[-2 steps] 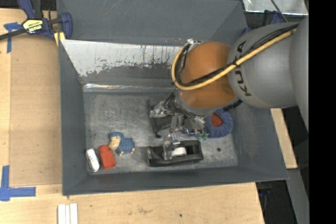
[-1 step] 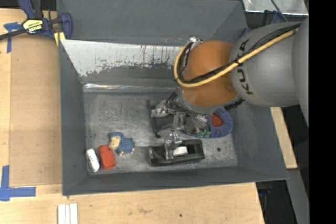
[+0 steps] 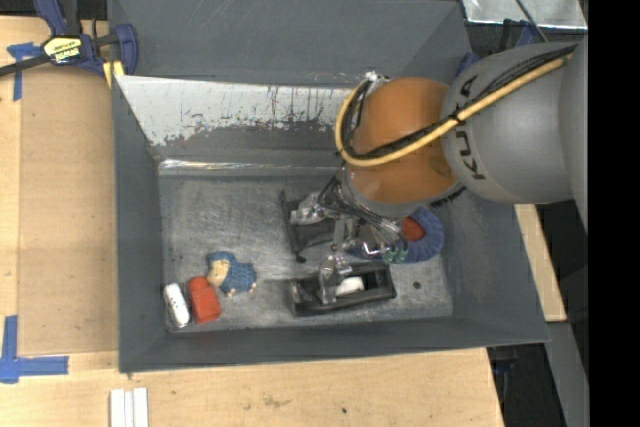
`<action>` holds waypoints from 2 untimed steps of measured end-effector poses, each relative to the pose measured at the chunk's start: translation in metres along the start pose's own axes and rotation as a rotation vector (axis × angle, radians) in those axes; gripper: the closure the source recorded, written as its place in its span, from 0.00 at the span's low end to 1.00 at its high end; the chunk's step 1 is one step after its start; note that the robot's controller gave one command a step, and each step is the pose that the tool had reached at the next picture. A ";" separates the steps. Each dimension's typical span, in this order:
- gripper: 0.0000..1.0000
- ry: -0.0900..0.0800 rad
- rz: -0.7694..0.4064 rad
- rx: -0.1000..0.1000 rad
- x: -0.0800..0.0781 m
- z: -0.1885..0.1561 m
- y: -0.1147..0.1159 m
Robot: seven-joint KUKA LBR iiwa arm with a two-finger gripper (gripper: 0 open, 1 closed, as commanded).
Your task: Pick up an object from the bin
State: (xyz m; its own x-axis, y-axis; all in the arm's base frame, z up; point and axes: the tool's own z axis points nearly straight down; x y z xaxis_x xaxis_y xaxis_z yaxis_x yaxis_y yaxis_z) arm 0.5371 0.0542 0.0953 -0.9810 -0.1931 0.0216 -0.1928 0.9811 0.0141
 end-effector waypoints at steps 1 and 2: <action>0.00 -0.026 -0.159 0.018 -0.008 -0.046 -0.056; 0.00 -0.031 -0.161 0.018 -0.016 -0.024 -0.076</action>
Offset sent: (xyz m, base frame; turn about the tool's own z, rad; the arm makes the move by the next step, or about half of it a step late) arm 0.0181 -0.0531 0.0432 -0.1607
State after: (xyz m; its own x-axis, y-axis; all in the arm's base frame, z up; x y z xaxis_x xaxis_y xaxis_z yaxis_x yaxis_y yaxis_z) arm 0.5682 -0.0173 0.1183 -0.9375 -0.3479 -0.0099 -0.3479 0.9375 -0.0030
